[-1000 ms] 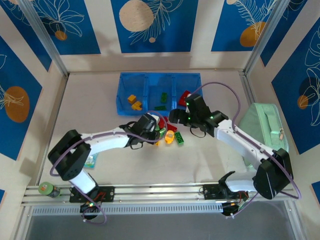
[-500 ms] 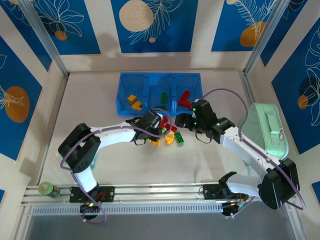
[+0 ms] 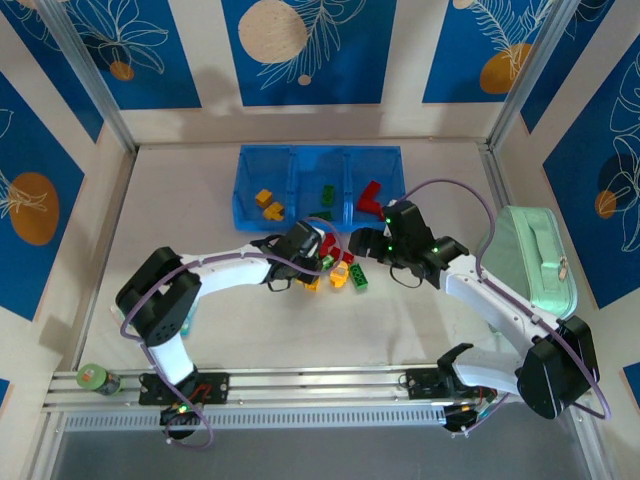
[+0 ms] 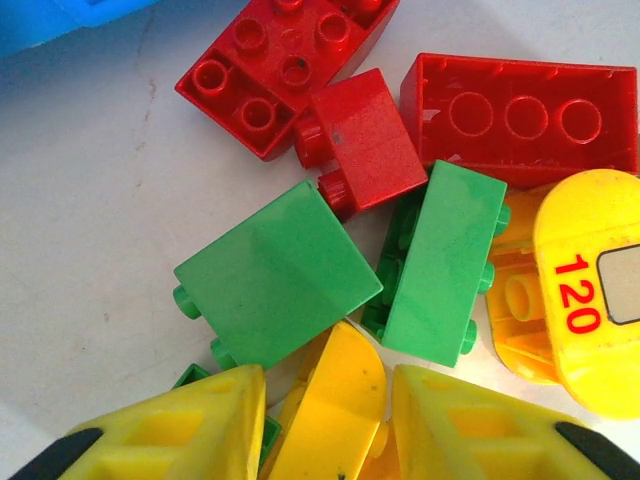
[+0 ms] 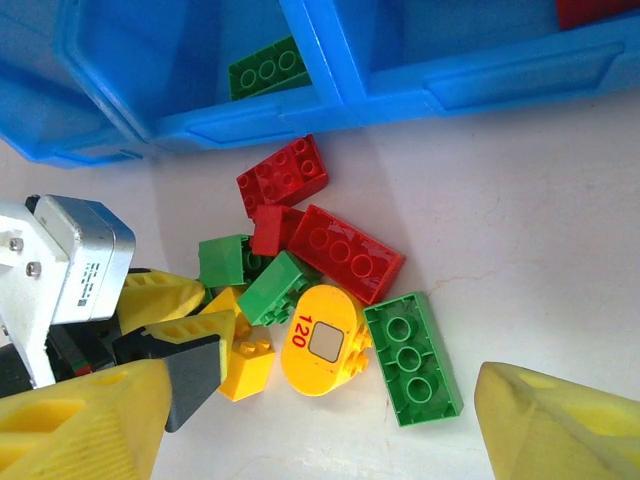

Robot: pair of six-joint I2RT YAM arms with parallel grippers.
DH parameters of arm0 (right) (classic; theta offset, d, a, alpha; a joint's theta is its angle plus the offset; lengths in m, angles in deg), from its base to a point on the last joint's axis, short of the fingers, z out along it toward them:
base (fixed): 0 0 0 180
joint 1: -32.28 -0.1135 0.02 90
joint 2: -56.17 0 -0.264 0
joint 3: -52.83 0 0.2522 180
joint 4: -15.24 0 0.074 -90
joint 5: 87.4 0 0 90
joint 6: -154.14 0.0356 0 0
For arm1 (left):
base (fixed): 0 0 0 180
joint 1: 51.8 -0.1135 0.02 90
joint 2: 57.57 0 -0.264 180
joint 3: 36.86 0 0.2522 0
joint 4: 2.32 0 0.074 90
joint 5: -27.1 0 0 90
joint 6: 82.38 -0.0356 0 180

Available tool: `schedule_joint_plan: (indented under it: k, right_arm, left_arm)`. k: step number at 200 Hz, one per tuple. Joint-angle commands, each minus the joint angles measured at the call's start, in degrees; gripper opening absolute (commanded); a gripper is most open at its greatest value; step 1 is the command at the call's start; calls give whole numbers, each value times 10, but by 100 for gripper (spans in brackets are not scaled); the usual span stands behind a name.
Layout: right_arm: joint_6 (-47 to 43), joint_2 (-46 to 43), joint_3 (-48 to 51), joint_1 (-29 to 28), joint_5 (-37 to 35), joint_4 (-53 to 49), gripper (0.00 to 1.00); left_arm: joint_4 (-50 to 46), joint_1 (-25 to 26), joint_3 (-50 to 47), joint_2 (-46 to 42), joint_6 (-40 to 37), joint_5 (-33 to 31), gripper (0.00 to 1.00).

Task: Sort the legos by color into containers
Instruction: Pick up the lego from the center of the table.

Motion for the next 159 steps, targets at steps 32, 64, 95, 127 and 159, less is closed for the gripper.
schedule_joint_plan:
  k: [32,64,95,127,159]
  right_arm:
    - [9,-9,11,4,8,1,80]
    - [8,-11,13,7,7,0,80]
    - [9,-9,20,9,9,3,80]
    - [10,-9,27,14,12,6,80]
    - [13,-13,34,15,12,8,80]
  left_arm:
    - [-65,-6,26,36,-7,-5,39]
    - [-75,-7,27,35,-4,5,43]
    - [-91,-5,22,26,5,10,49]
    - [-105,-5,17,16,12,7,47]
    - [-104,-5,14,16,10,6,42]
